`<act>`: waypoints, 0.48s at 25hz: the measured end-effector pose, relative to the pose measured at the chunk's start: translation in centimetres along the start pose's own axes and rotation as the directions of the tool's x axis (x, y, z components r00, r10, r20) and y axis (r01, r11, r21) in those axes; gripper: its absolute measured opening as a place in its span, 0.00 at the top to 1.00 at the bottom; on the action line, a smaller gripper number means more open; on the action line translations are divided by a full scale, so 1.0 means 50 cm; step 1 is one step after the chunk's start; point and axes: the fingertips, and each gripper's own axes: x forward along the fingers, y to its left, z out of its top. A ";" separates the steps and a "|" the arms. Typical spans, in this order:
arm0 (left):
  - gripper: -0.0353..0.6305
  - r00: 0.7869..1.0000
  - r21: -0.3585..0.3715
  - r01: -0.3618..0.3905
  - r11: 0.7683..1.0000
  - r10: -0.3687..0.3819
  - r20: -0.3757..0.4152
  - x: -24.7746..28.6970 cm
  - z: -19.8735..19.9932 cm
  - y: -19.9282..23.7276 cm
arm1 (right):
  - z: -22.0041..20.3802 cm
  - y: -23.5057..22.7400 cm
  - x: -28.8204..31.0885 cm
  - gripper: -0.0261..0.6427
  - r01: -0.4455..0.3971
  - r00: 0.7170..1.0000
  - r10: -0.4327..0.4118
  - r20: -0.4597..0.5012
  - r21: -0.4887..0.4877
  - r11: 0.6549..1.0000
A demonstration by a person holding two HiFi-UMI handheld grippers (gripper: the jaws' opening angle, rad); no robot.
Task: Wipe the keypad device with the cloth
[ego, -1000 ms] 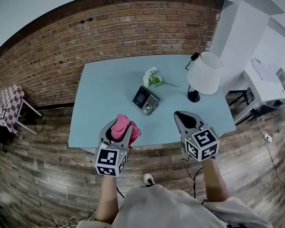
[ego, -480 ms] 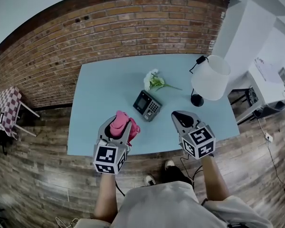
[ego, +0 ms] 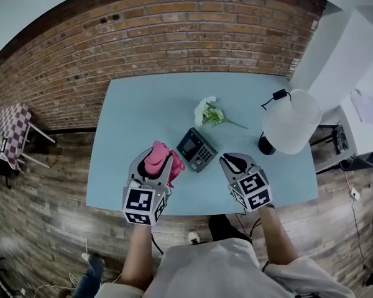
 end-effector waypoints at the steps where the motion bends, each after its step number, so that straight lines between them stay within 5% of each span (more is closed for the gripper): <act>1: 0.65 1.000 -0.003 -0.009 1.000 0.009 -0.001 0.017 0.001 0.008 | -0.007 -0.005 0.019 0.86 -0.014 1.000 0.013 -0.014 -0.006 1.000; 12: 0.65 0.998 -0.038 -0.069 0.997 0.069 -0.014 0.201 -0.013 0.067 | -0.109 -0.025 0.167 0.85 -0.182 0.969 0.168 -0.183 -0.067 0.981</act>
